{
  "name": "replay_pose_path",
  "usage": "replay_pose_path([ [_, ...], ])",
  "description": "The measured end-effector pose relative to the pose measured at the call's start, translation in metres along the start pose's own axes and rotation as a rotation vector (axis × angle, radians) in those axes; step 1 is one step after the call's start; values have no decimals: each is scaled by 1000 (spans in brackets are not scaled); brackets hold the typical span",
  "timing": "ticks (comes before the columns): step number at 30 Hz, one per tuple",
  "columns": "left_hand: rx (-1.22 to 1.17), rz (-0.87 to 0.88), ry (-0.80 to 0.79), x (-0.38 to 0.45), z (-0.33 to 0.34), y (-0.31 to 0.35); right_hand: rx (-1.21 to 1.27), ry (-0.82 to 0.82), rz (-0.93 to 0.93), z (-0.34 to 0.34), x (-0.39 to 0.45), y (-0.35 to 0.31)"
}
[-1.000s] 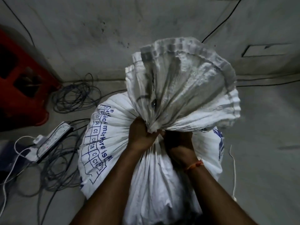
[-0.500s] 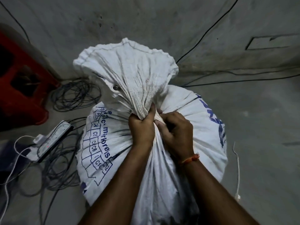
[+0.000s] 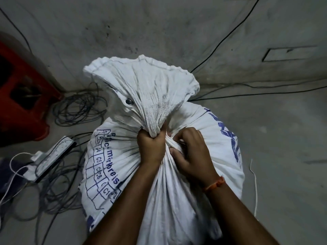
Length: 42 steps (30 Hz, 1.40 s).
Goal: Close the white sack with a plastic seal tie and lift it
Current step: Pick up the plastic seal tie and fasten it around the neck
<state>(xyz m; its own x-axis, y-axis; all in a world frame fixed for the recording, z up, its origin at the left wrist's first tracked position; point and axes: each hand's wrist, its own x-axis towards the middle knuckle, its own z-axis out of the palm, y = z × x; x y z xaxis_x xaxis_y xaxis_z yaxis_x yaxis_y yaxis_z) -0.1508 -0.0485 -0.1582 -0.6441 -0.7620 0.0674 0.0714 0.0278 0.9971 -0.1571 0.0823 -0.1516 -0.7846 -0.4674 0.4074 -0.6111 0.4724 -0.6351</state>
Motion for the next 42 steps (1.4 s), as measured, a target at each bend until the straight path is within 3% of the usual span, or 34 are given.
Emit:
replay_pose_path([
  [7,128,160,-74,16,1,4,160,112,66,3,4,-8],
  [10,202,104,-137,18,0,-8,154,47,109,8,2,3],
  [15,296,10,-74,18,12,-22,101,-29,159,18,-5,18],
  [21,281,36,-26,21,16,-4,-318,-145,147,18,-9,8],
  [33,287,69,-24,27,0,8,71,103,127,40,2,7],
  [38,304,-24,19,27,-6,-9,66,30,166,48,-2,9],
  [42,314,-93,-53,28,-10,-22,33,47,229,55,-5,10],
])
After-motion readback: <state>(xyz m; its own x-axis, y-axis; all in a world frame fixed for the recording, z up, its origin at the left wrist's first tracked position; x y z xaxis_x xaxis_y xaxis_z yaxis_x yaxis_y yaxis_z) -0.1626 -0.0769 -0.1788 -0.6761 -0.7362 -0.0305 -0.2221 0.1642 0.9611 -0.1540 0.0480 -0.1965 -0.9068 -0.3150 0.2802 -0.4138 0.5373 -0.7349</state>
